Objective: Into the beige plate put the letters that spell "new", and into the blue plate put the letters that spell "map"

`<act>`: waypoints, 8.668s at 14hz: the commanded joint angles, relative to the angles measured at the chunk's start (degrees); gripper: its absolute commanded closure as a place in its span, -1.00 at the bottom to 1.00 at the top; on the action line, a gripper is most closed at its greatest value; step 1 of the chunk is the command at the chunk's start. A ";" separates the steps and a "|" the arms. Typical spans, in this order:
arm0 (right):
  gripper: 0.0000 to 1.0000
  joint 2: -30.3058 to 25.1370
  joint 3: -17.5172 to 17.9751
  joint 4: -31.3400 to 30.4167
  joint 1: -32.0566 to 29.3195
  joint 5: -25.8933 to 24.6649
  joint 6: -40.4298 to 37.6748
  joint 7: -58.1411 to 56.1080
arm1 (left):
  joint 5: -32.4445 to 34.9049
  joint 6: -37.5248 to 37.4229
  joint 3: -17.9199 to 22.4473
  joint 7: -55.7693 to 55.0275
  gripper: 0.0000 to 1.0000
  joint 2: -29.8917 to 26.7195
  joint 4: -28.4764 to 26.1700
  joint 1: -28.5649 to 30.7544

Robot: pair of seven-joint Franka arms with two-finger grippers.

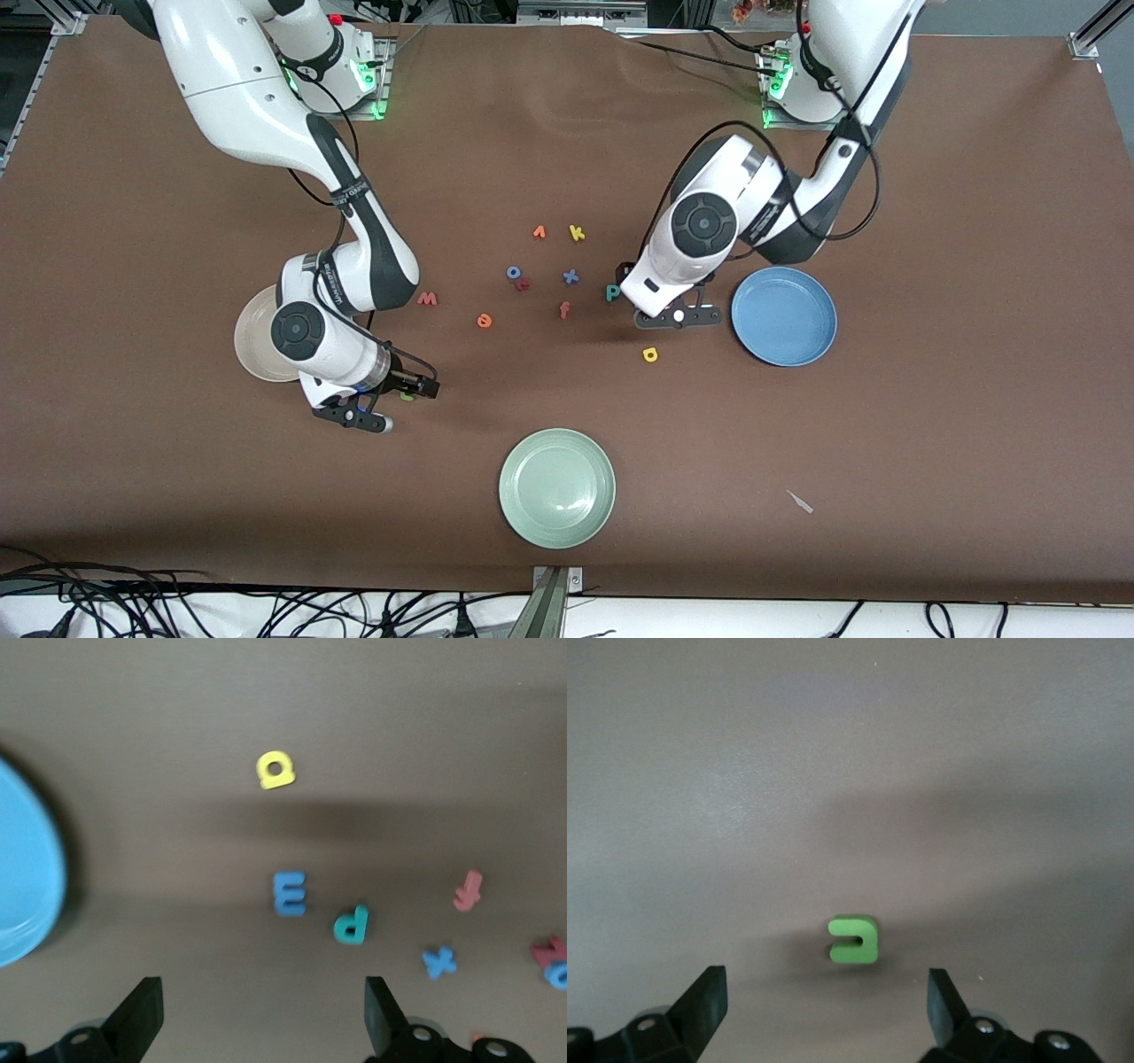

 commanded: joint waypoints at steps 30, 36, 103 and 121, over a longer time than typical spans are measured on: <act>0.84 5.15 0.04 4.81 -0.62 0.22 -1.59 0.97 | 12.66 -7.24 0.62 10.24 0.90 0.96 1.66 5.87; 0.81 0.59 -1.72 6.32 -0.62 -1.19 -13.54 -3.75 | 15.19 -9.89 0.71 20.38 0.88 1.21 -0.71 14.06; 0.59 -18.76 -17.36 -24.28 3.17 -1.19 -7.75 -31.09 | 16.34 -17.63 -6.76 34.87 1.00 5.95 -2.03 29.16; -1.00 -13.49 -2.42 -17.69 9.13 1.27 -0.47 11.58 | 15.12 -5.96 -13.18 7.05 -1.00 16.67 18.98 14.60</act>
